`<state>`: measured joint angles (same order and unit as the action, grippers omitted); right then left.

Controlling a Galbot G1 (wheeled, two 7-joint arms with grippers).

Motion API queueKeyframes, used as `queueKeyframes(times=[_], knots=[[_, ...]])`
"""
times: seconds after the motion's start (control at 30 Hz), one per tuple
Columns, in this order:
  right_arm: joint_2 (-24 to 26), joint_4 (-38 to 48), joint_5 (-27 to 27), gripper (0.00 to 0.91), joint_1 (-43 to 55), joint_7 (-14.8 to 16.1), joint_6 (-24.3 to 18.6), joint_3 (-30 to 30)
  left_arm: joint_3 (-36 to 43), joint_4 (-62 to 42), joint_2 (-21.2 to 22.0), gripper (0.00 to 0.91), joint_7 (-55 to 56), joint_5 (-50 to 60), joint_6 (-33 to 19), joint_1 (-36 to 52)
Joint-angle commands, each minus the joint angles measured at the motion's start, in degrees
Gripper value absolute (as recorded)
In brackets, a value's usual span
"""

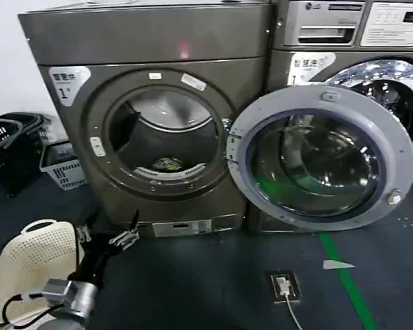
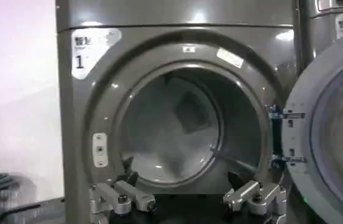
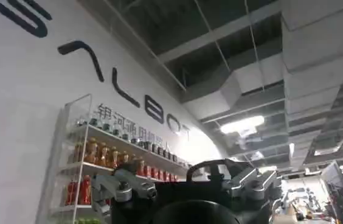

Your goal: Grasp the clothes from the dryer.

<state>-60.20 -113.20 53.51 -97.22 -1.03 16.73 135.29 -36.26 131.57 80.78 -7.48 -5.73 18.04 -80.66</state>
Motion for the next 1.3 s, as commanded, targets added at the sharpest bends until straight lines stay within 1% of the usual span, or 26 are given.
queueKeyframes(times=[0.03,0.17,0.23,0.33,0.47,0.5,0.57,0.63,1.3], knots=[[-0.1,-0.1,-0.1,0.907,-0.1,0.2,-0.6,0.0,0.1,-0.2,0.1,0.907,0.0,0.0,0.0,0.2],[0.1,-0.2,0.5,0.907,-0.2,0.5,-2.2,0.4,0.1,-0.2,0.0,0.907,-0.3,-0.1,-0.4,0.4],[0.0,-0.3,0.8,0.907,-0.2,0.5,-2.2,0.5,0.2,-0.2,0.0,0.907,-0.5,-0.2,-0.9,0.4],[-0.5,-0.4,1.3,0.907,-0.2,2.0,-4.0,0.5,0.4,-0.2,-0.1,0.907,-0.7,-0.2,-3.3,0.7],[-0.7,-0.4,1.3,0.907,-0.5,2.6,-5.5,0.5,0.6,-0.2,-0.2,0.907,-0.9,-0.1,-3.5,0.7],[-0.7,-0.2,1.3,0.907,-0.7,2.9,-6.4,0.6,0.6,-0.3,-0.3,0.907,-0.9,0.0,-3.5,0.7],[-0.7,-0.1,1.3,0.907,-0.9,3.0,-6.5,0.9,0.6,-0.3,-0.4,0.907,-0.9,0.0,-3.5,0.5],[-0.8,0.0,1.0,0.907,-1.1,3.5,-7.6,0.8,0.6,-0.2,-0.4,0.907,-0.9,0.0,-3.6,0.5],[-0.8,0.0,1.3,0.907,-1.3,3.3,-7.6,1.5,0.5,-0.1,-0.3,0.907,-1.2,-0.1,-3.9,0.4]])
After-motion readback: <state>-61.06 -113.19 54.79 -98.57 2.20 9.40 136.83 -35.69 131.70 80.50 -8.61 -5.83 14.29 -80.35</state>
